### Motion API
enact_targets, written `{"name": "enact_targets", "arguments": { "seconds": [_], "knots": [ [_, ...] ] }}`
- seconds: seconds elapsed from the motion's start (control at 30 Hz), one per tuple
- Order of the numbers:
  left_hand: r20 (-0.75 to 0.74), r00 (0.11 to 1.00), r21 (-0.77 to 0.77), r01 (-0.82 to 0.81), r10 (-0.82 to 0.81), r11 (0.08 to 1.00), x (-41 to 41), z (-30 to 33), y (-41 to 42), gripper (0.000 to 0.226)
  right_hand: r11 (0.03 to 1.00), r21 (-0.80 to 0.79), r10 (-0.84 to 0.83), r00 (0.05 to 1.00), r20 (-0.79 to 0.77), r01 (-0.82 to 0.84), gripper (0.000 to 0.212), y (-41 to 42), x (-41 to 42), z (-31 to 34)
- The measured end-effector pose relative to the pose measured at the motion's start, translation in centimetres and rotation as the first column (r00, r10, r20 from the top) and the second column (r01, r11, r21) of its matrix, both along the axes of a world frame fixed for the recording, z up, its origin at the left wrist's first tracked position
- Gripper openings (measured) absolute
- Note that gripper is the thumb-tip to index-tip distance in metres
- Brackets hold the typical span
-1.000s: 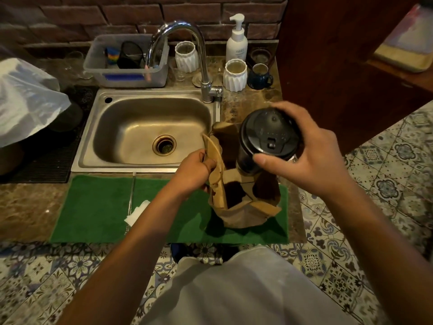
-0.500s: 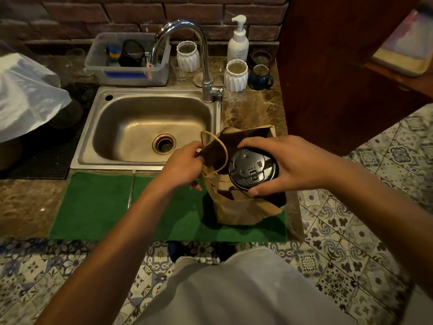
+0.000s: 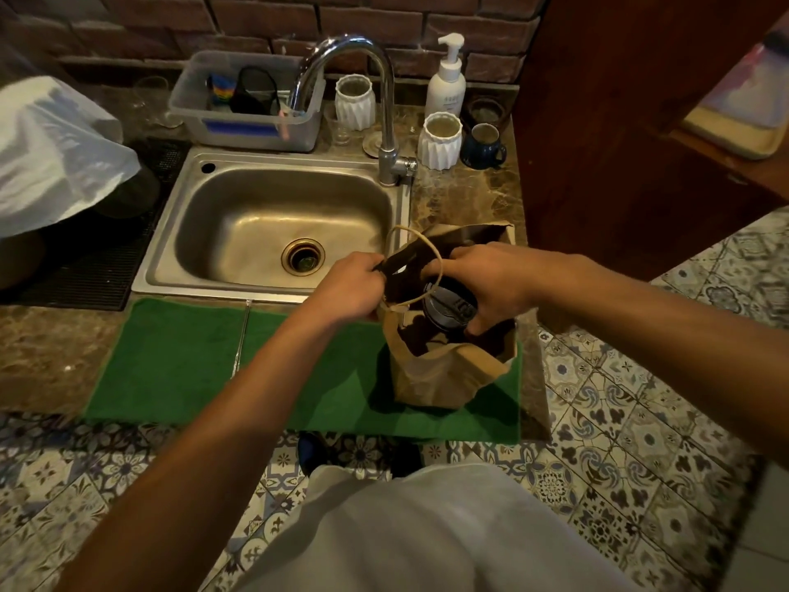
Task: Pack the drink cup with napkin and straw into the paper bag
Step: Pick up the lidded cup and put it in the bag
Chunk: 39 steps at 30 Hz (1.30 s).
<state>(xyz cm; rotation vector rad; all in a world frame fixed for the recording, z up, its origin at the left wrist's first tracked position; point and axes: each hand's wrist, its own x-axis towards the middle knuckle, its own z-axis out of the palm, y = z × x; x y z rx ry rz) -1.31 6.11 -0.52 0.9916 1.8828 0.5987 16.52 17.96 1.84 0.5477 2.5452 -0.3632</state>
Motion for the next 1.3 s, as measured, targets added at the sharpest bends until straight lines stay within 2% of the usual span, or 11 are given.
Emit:
{"name": "enact_targets", "arguments": {
  "seconds": [0.3, 0.47, 0.6, 0.73, 0.9, 1.0, 1.07, 1.17, 1.3],
  "knots": [
    [0.032, 0.999, -0.002, -0.008, 0.008, 1.000, 0.0, -0.5, 0.0, 0.026, 0.966, 0.223, 0.113, 0.990, 0.083, -0.129, 0.086, -0.3, -2.2, -1.3],
    [0.042, 0.999, 0.004, -0.025, 0.024, 1.000, -0.1, -0.5, 0.2, 0.028, 0.963, 0.249, 0.049, 0.979, 0.198, -0.099, 0.087, -0.3, -2.7, -1.9],
    [0.037, 0.999, 0.021, -0.013, 0.012, 1.000, -0.3, -0.7, 0.3, 0.030, 0.966, 0.246, 0.024, 0.979, 0.201, -0.074, 0.089, 0.1, -2.8, -2.0],
    [0.012, 1.000, 0.046, -0.012, 0.012, 0.999, 0.1, -0.7, 0.6, 0.027, 0.951, 0.301, 0.017, 0.982, 0.188, -0.074, 0.082, 0.0, -2.8, -2.0],
    [-0.091, 0.996, 0.093, -0.017, 0.025, 0.996, 0.7, -1.3, 0.4, 0.022, 0.924, 0.374, 0.057, 0.996, 0.069, -0.079, 0.062, -1.0, -2.2, -1.3],
    [-0.007, 0.997, 0.158, -0.070, 0.072, 0.985, 0.9, -1.8, 0.2, 0.027, 0.944, 0.321, 0.115, 0.985, -0.129, -0.069, 0.047, -1.3, -1.3, 0.4],
    [0.081, 0.993, 0.191, -0.095, 0.081, 0.977, 0.8, -2.0, 0.2, 0.031, 0.966, 0.256, 0.066, 0.949, -0.309, 0.016, 0.038, -1.3, -0.3, 1.8],
    [0.148, 0.987, 0.230, -0.096, 0.063, 0.968, 0.7, -2.0, 0.0, 0.039, 0.951, 0.181, -0.115, 0.831, -0.544, 0.250, 0.027, -1.6, 1.2, 3.8],
    [0.065, 0.997, 0.249, -0.051, 0.036, 0.967, 0.8, -1.4, -0.6, 0.049, 0.904, 0.053, -0.226, 0.578, -0.784, 0.424, 0.030, -2.9, 1.1, 7.0]
  ]
}}
